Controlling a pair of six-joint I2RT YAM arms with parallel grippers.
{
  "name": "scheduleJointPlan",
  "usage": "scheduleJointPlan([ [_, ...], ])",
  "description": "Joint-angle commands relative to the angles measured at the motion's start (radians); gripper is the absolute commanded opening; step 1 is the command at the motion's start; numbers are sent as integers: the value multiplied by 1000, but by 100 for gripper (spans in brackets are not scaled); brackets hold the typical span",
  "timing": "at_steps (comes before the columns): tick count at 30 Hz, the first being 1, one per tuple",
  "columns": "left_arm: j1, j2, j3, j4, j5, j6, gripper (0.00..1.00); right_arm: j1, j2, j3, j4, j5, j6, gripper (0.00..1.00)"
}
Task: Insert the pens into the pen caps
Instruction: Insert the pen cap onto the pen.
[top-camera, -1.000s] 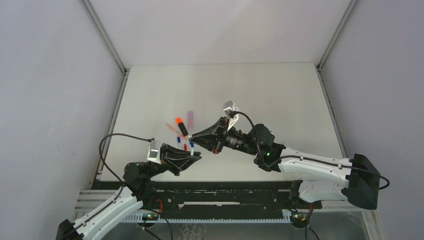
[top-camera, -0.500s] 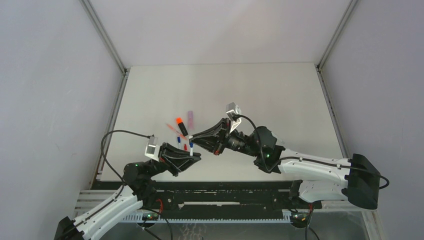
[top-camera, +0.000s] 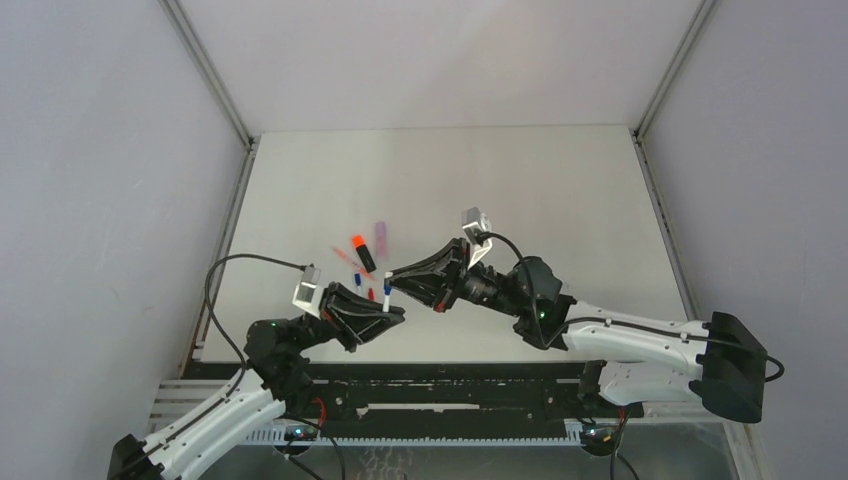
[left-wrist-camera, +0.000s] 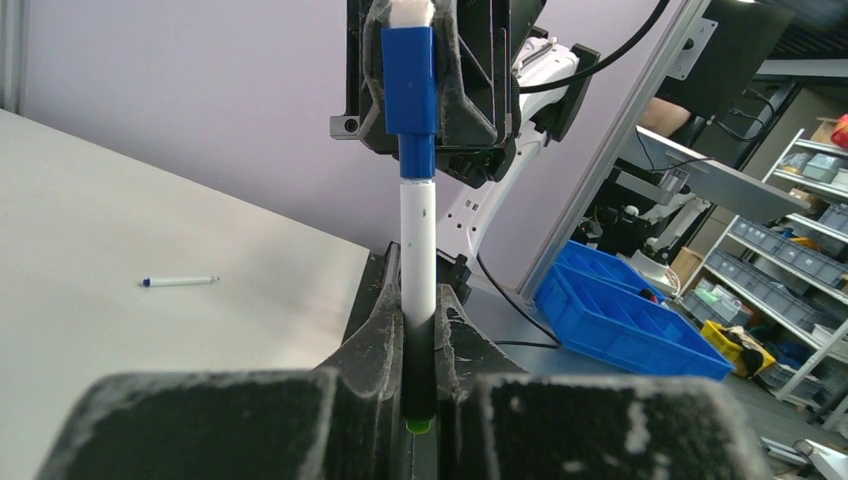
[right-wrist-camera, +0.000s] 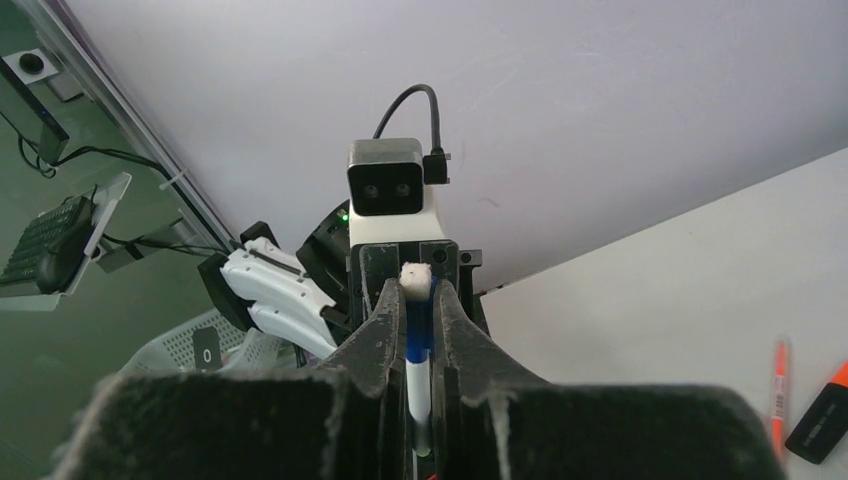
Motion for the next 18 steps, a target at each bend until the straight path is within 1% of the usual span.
scheduleJointPlan([
  [1,8,0,146,130,-129,-26,0,48,20,-72,-206,-119,31,0],
  [10,7,4,175,79,-115,5,0,66,22,-75,-337,-110,65,0],
  [18,9,-14,185,60,-148,28,0,90,53,-112,-385,-100,144,0],
])
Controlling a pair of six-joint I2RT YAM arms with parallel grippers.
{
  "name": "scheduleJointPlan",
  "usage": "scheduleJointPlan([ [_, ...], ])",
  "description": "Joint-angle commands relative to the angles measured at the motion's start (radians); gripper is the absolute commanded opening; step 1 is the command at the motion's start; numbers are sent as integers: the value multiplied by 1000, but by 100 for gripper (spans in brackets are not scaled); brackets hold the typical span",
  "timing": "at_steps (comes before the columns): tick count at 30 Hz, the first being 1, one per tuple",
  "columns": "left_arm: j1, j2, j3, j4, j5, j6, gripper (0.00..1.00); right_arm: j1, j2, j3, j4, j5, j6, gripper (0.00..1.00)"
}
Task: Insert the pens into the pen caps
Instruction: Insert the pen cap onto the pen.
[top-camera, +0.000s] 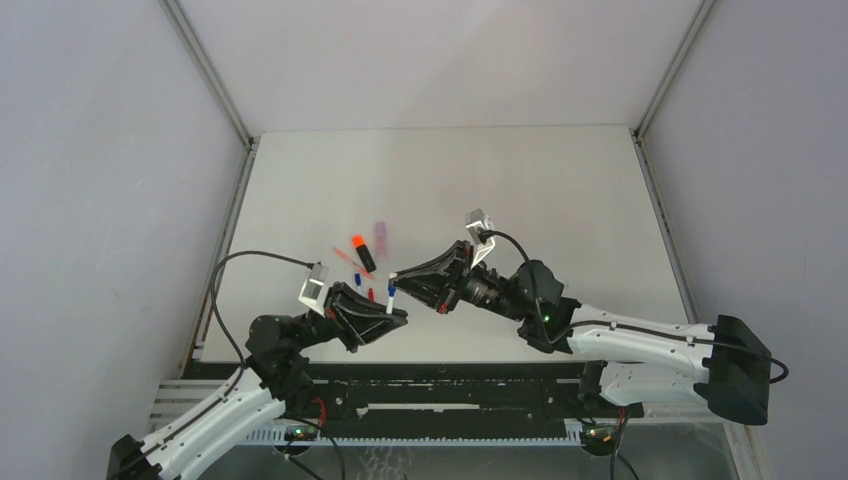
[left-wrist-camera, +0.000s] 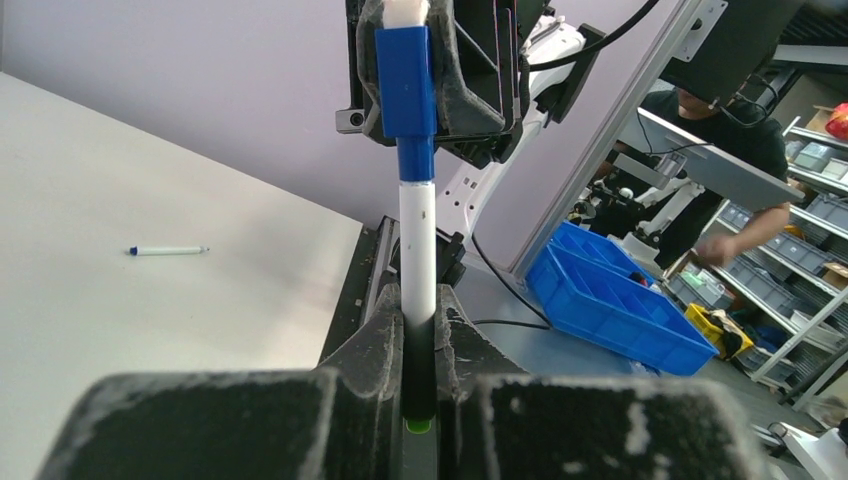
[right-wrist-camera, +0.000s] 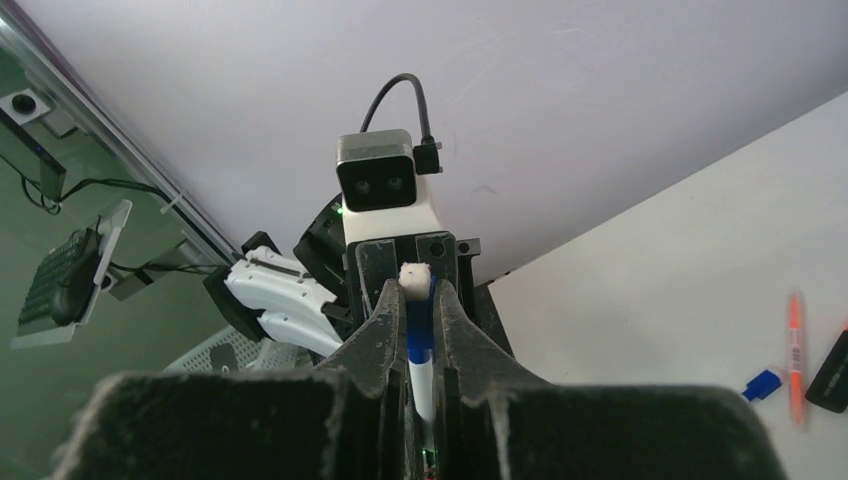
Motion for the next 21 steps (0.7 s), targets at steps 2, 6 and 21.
scheduleJointPlan([
  [2,13,-29,163,124,-191,44,0,86,86,-85,-353,-157,99,0],
  [6,12,-41,169,102,-212,54,0,114,90,-94,-391,-139,120,0],
  [21,45,-85,186,95,-229,21,0,185,125,-133,-477,-204,74,0],
])
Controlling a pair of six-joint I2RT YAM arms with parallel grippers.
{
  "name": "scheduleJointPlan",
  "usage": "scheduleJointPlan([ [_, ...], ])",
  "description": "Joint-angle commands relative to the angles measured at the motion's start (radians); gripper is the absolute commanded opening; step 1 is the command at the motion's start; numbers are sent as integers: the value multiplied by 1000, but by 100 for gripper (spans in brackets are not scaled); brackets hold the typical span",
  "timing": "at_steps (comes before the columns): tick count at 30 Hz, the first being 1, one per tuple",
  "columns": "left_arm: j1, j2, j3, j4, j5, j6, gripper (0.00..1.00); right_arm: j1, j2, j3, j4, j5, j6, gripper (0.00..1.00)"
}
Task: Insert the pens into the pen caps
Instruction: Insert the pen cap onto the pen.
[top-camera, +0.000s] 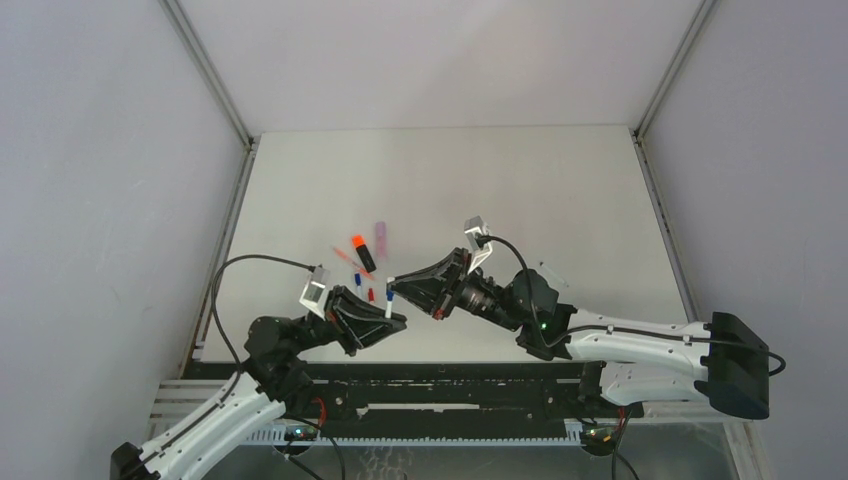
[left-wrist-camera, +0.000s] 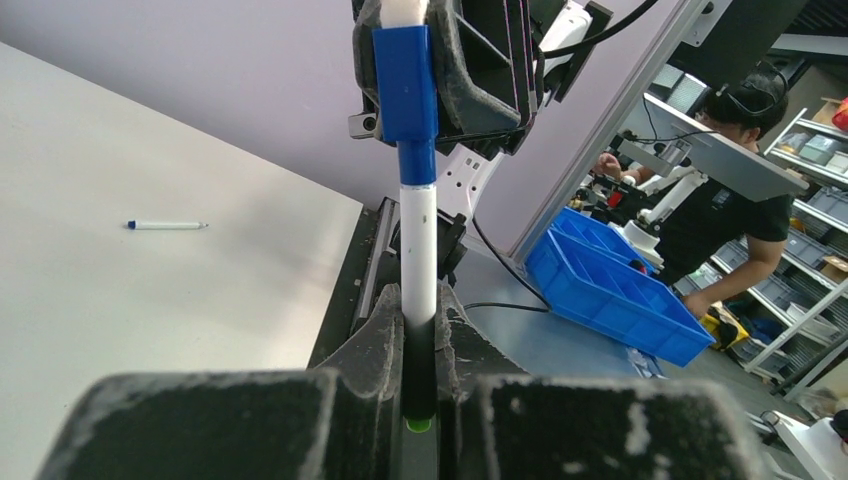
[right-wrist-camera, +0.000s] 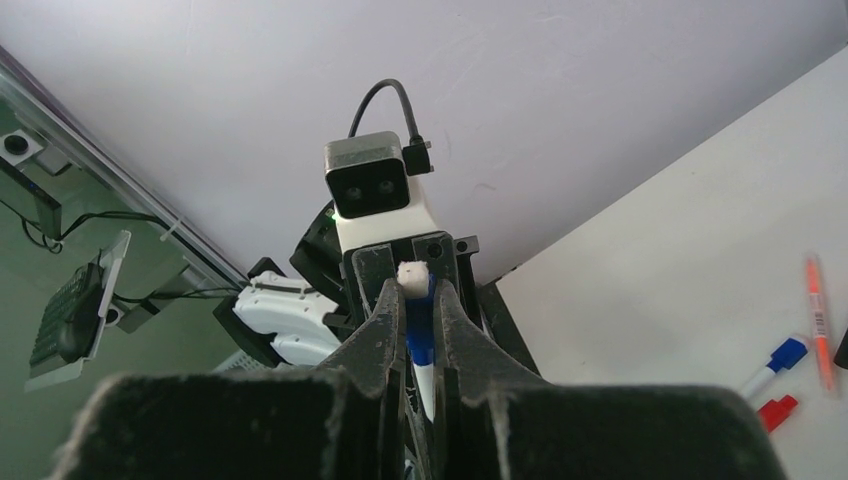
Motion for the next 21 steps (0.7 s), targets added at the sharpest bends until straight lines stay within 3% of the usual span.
scheduleJointPlan([
  [1,53,-22,187,215,-232,-1,0,123,119,-98,-487,-344,-3,0],
  [21,160,-6,206,246,-180,-86,0,166,177,-120,-558,-454,-26,0],
])
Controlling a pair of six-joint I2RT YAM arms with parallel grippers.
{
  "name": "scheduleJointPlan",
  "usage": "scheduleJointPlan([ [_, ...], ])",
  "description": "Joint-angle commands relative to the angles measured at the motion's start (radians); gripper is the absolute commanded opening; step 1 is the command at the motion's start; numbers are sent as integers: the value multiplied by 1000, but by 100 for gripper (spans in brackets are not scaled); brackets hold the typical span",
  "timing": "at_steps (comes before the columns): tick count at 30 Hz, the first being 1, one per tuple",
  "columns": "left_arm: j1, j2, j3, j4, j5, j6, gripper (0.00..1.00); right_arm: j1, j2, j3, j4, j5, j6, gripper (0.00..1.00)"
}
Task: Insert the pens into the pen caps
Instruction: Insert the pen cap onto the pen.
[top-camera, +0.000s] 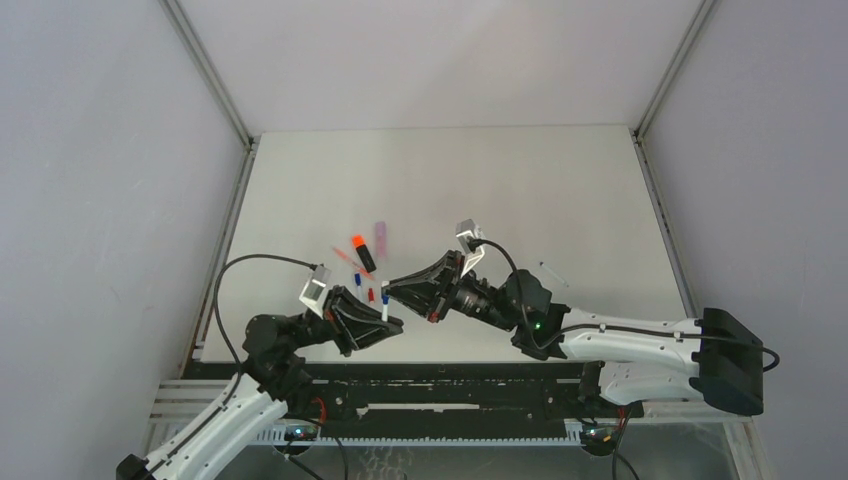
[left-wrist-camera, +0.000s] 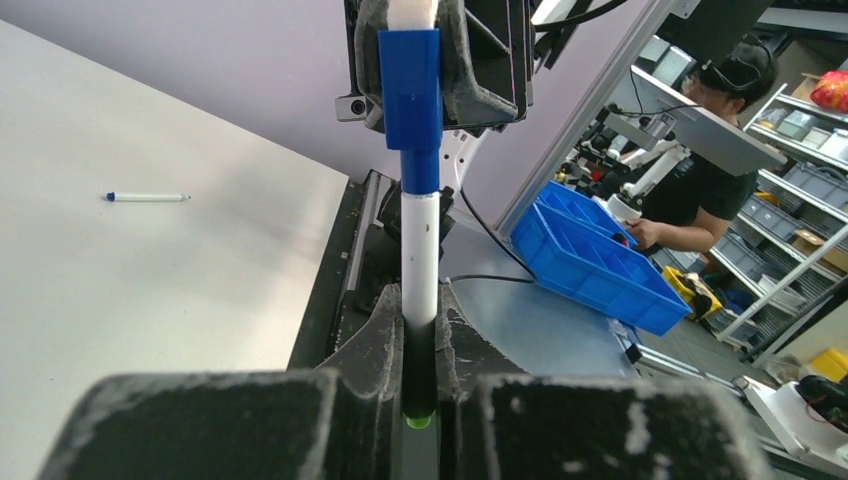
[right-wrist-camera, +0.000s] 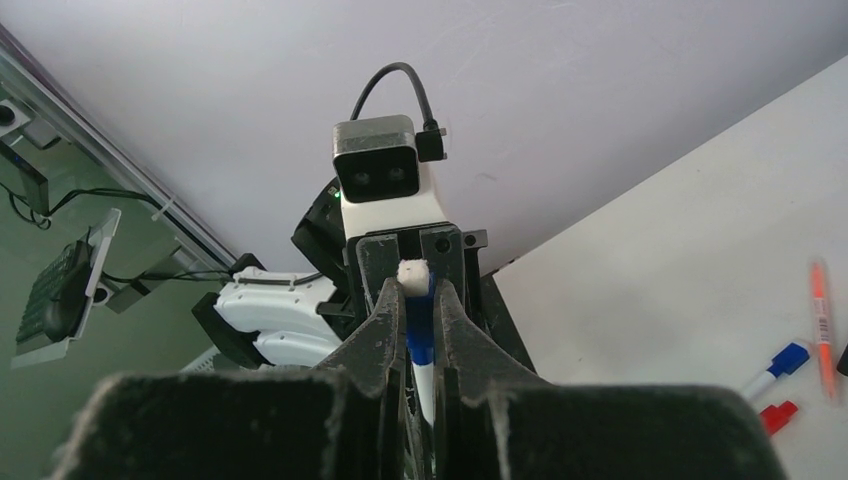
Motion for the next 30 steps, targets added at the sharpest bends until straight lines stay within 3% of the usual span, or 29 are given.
scheduleJointPlan([
  [1,65,1,206,251,-325,-27,0,156,134,-122,-591,-428,7,0],
  [15,106,20,189,300,-313,-75,0,167,122,-141,-605,-435,0,0],
  [19,106,27,178,236,-258,11,0,143,75,-87,-643,-384,-34,0],
  [23,106,14,135,55,-239,168,0,80,16,11,-684,-315,-110,1],
  [25,104,5,110,-63,-273,239,0,37,-30,54,-715,-272,-155,18],
  [27,102,-8,74,-144,-322,260,0,0,-95,91,-755,-231,-203,46],
  [30,102,-47,50,-353,-462,288,0,-68,-211,125,-829,-189,-256,64],
])
